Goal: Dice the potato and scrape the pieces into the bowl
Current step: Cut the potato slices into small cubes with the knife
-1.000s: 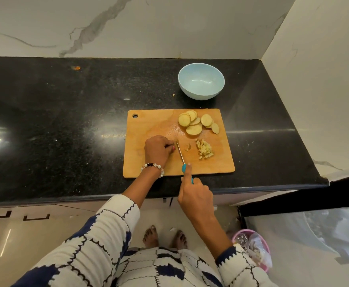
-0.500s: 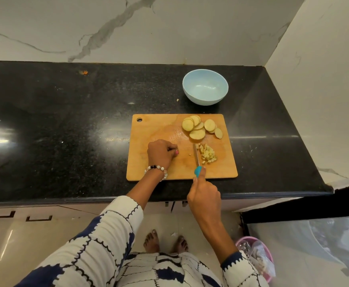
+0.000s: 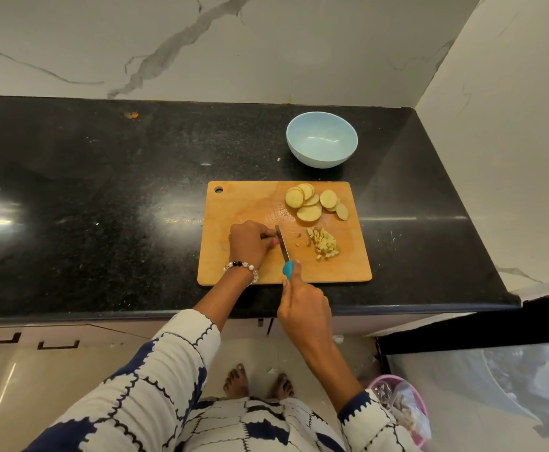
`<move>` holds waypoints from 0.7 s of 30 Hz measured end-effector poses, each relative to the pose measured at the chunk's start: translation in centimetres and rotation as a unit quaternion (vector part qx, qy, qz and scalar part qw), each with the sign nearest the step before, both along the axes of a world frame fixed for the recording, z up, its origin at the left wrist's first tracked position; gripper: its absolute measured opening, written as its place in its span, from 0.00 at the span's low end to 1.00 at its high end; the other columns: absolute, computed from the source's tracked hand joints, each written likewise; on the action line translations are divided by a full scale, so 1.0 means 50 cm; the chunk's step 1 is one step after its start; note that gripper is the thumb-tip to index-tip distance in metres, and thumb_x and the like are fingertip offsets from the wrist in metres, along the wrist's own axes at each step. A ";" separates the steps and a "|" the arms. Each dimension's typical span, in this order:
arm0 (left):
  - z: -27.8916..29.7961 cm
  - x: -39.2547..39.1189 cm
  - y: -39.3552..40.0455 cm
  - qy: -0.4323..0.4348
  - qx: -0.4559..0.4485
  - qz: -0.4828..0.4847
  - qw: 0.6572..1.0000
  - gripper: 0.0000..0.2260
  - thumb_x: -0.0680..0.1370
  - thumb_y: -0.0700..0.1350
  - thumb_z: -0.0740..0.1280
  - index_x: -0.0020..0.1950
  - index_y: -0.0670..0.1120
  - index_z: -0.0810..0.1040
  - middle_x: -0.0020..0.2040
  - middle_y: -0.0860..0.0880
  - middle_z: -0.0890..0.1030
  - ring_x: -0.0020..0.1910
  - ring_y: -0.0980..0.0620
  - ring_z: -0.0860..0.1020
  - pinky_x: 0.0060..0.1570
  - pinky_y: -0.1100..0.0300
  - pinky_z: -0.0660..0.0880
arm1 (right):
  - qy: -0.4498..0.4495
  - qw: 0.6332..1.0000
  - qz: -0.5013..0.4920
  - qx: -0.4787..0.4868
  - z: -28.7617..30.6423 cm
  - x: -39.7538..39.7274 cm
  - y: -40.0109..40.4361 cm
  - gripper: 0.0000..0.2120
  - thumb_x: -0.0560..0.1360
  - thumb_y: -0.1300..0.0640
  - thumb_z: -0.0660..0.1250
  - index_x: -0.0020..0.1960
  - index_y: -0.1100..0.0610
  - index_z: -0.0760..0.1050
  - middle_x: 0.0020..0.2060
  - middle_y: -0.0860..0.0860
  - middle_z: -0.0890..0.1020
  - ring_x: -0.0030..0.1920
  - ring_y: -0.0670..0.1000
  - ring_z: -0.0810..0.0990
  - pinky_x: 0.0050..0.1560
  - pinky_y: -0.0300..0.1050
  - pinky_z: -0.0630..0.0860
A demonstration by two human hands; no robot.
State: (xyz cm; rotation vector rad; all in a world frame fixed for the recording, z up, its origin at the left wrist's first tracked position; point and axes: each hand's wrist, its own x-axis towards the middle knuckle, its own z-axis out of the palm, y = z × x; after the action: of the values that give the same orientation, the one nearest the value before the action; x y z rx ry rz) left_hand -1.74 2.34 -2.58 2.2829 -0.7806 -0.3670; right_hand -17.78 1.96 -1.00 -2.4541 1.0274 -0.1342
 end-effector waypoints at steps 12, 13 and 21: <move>-0.012 -0.002 0.005 -0.014 -0.041 -0.010 0.999 0.07 0.70 0.42 0.74 0.46 0.42 0.85 0.44 0.47 0.85 0.44 0.52 0.82 0.47 0.68 0.72 | 0.069 0.996 0.044 -0.024 -0.005 0.039 -0.010 0.30 0.81 0.57 0.53 0.77 0.61 0.42 0.48 0.59 0.77 0.44 0.58 0.77 0.38 0.47 0.64; -0.013 -0.004 0.006 -0.021 -0.049 -0.012 0.999 0.07 0.69 0.42 0.74 0.45 0.42 0.85 0.43 0.47 0.85 0.43 0.51 0.82 0.47 0.65 0.73 | 0.065 0.996 0.044 -0.043 -0.008 0.030 -0.007 0.31 0.80 0.58 0.56 0.77 0.63 0.45 0.45 0.59 0.78 0.41 0.57 0.78 0.35 0.47 0.64; -0.016 -0.007 0.008 -0.039 -0.063 -0.008 0.997 0.06 0.70 0.43 0.74 0.45 0.43 0.85 0.42 0.48 0.85 0.43 0.52 0.82 0.46 0.66 0.72 | 0.055 0.989 0.045 -0.131 -0.027 -0.032 0.031 0.30 0.67 0.58 0.76 0.65 0.67 0.72 0.24 0.52 0.71 0.18 0.49 0.67 0.21 0.39 0.54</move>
State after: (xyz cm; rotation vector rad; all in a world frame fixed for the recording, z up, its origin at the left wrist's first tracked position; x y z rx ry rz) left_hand -2.12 2.76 -3.37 2.1841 -0.8367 -0.2307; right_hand -19.39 3.50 -2.35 -2.7688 0.9971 -0.1130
